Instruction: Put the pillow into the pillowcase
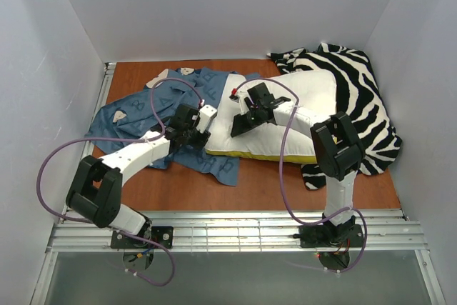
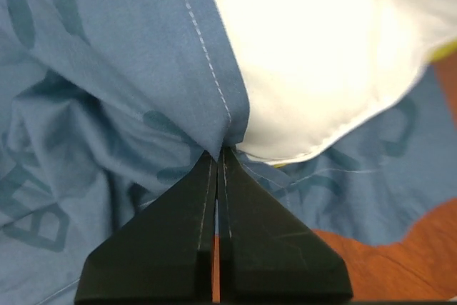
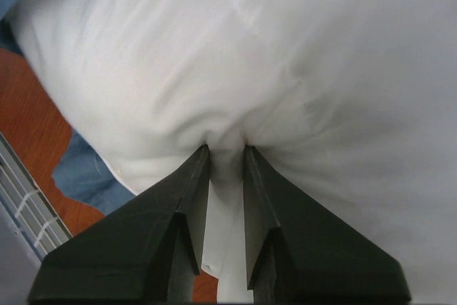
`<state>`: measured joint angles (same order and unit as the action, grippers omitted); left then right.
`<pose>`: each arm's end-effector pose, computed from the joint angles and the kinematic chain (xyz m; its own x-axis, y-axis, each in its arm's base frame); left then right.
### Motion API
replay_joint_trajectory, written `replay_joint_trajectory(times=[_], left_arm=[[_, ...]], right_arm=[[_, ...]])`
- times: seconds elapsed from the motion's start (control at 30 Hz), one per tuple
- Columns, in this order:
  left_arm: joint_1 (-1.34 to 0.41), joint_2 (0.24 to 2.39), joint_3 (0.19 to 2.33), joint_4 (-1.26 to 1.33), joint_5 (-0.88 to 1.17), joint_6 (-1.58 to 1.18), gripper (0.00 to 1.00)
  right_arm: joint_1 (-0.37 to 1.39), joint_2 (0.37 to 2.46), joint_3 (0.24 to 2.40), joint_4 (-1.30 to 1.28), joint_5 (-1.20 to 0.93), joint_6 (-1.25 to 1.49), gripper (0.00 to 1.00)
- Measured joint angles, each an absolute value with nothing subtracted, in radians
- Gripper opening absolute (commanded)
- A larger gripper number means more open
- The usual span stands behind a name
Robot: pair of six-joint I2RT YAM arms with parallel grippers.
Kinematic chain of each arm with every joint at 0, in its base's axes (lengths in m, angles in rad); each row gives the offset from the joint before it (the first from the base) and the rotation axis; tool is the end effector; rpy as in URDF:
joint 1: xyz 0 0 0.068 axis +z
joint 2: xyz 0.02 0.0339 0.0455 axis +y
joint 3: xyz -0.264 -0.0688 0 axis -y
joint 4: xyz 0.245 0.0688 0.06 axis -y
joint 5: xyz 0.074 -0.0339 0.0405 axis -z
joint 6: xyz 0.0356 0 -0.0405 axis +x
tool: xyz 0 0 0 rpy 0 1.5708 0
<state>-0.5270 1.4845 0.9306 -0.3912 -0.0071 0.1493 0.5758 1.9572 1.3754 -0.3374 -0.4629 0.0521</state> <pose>0.2606 -0.1513 0.2098 -0.6185 0.5320 -0.5783 0.5980 0.7961 0.0928 0.3448 0.2428 0.1894 -0.7032 -0.4010 -0.5871 -0.6786 0.6248 0.3862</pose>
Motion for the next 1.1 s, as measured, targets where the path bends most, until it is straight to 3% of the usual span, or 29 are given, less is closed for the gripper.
replay_joint_trajectory(times=[0.37,0.43,0.47,0.5,0.53,0.9,1.0,1.1], left_arm=[[-0.619,1.45,1.029,-0.464,0.158,0.138,0.01],[-0.628,1.449,1.03,-0.48,0.177,0.141,0.11],[-0.632,1.449,1.03,-0.491,0.18,0.146,0.11],[-0.635,1.449,1.03,-0.509,0.182,0.144,0.09],[-0.635,1.448,1.03,-0.52,0.184,0.143,0.0],[-0.63,1.484,0.995,-0.424,0.382,0.115,0.0],[-0.627,1.544,1.013,-0.377,0.453,0.099,0.01],[-0.607,1.544,1.012,-0.365,0.504,0.102,0.17]], right_arm=[[0.566,2.036,1.443,-0.359,-0.514,0.121,0.12],[0.568,2.043,1.459,-0.35,-0.52,0.126,0.12],[0.569,2.046,1.466,-0.348,-0.52,0.128,0.12],[0.57,2.049,1.47,-0.346,-0.521,0.129,0.11],[0.571,2.053,1.472,-0.344,-0.523,0.13,0.12],[0.569,2.077,1.476,-0.276,-0.641,0.236,0.12],[0.556,2.076,1.476,-0.245,-0.687,0.269,0.2],[0.526,2.06,1.476,-0.236,-0.722,0.273,0.33]])
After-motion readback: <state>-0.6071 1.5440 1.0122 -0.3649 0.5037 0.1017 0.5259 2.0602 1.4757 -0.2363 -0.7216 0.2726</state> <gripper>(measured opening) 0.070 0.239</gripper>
